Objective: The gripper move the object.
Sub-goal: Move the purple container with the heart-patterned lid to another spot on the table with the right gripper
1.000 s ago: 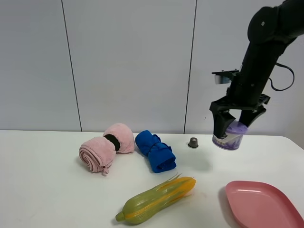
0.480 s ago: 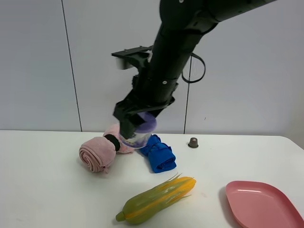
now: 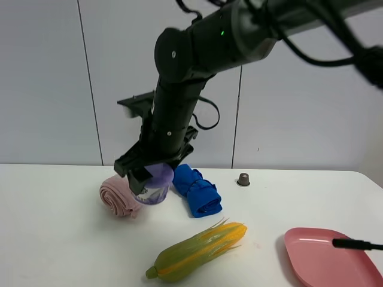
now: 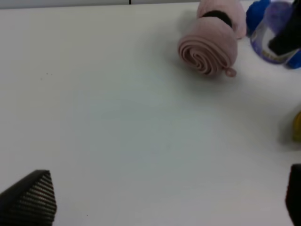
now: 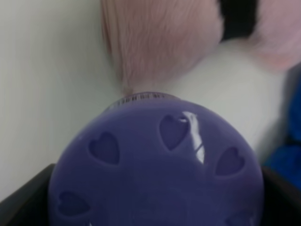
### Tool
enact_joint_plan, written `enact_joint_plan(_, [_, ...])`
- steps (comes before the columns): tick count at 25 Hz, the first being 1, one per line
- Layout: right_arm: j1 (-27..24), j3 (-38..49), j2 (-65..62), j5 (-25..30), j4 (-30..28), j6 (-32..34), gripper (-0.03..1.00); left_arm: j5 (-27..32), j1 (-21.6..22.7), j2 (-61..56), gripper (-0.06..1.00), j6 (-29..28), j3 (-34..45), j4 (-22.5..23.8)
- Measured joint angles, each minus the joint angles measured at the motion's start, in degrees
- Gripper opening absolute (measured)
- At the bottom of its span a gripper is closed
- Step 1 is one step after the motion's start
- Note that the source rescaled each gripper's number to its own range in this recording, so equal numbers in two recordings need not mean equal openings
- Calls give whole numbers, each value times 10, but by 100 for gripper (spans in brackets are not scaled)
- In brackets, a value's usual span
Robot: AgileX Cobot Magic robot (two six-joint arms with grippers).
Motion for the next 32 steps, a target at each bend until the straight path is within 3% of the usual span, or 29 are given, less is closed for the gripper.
enact_joint_plan(5, [0, -7, 44, 20, -13, 12, 0, 0, 0, 0, 100, 0, 0, 0])
enact_joint_plan(25, [0, -12, 84, -2, -35, 12, 0, 0, 0, 0, 100, 0, 0, 0])
enact_joint_plan(29, [0, -12, 69, -1, -52, 37, 1, 0, 0, 0, 100, 0, 0, 0])
enact_joint_plan(30, [0, -12, 59, -5, -54, 53, 11, 0, 0, 0, 100, 0, 0, 0])
enact_joint_plan(32, [0, -12, 32, -12, -62, 82, 50, 0, 0, 0, 100, 0, 0, 0])
